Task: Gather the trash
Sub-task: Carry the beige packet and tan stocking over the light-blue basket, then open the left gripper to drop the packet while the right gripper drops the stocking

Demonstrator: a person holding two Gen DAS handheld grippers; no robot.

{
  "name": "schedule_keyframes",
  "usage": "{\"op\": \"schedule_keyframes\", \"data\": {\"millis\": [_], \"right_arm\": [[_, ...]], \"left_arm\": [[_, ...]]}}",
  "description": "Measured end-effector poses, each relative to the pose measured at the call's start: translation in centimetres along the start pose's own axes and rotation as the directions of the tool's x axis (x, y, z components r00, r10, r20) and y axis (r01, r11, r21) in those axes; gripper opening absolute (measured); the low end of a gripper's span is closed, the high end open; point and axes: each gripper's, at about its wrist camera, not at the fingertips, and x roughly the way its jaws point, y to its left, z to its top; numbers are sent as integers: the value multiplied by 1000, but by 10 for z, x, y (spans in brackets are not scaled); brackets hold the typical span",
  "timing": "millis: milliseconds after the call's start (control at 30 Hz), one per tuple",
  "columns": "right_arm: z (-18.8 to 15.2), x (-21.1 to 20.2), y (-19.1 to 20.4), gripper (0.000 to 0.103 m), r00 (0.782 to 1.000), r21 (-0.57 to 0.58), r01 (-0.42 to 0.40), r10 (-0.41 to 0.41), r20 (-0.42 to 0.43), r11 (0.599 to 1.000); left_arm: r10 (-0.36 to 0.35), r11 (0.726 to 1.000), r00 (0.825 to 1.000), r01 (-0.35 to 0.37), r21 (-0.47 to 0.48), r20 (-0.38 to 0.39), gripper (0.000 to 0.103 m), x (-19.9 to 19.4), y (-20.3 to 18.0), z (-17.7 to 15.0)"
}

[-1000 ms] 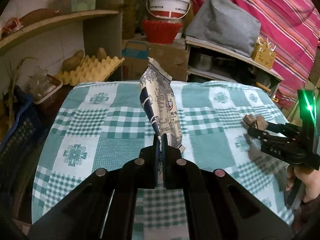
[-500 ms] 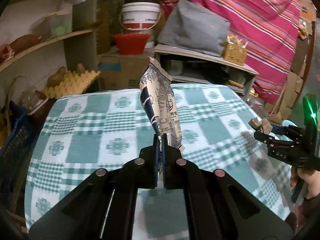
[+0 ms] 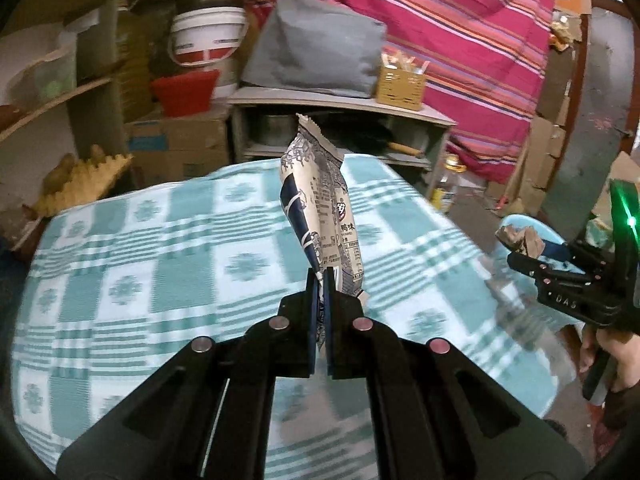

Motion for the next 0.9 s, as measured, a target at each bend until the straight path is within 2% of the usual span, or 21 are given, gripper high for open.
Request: {"op": "schedule_keyframes", "data": {"millis": [300, 500, 700, 833, 867, 900], "right_arm": [[-28, -18, -92, 53, 997, 114, 80, -81, 2, 990], [-38, -26, -139, 53, 992, 166, 124, -124, -9, 978], [-43, -33, -166, 53, 989, 191, 144, -145, -9, 971], [-50, -32, -178, 53, 988, 202, 155, -154, -24, 967], [-51, -32, -180, 53, 988, 203, 157, -155, -26, 966], [-52, -31, -183, 53, 987, 204, 159, -156, -29, 966]], "left_arm": [[-111, 992, 993, 113, 58, -27, 1, 29, -87, 5], [-190, 978, 981, 193, 81, -47, 1, 52, -150, 4], [-253, 956, 965, 261, 134, -72, 1, 69, -212, 2], [-267, 951, 959, 278, 135, -93, 2, 78, -236, -1], [-268, 951, 959, 279, 131, -95, 3, 80, -238, -2], [-273, 950, 957, 285, 127, -103, 10, 82, -240, -3]]}}
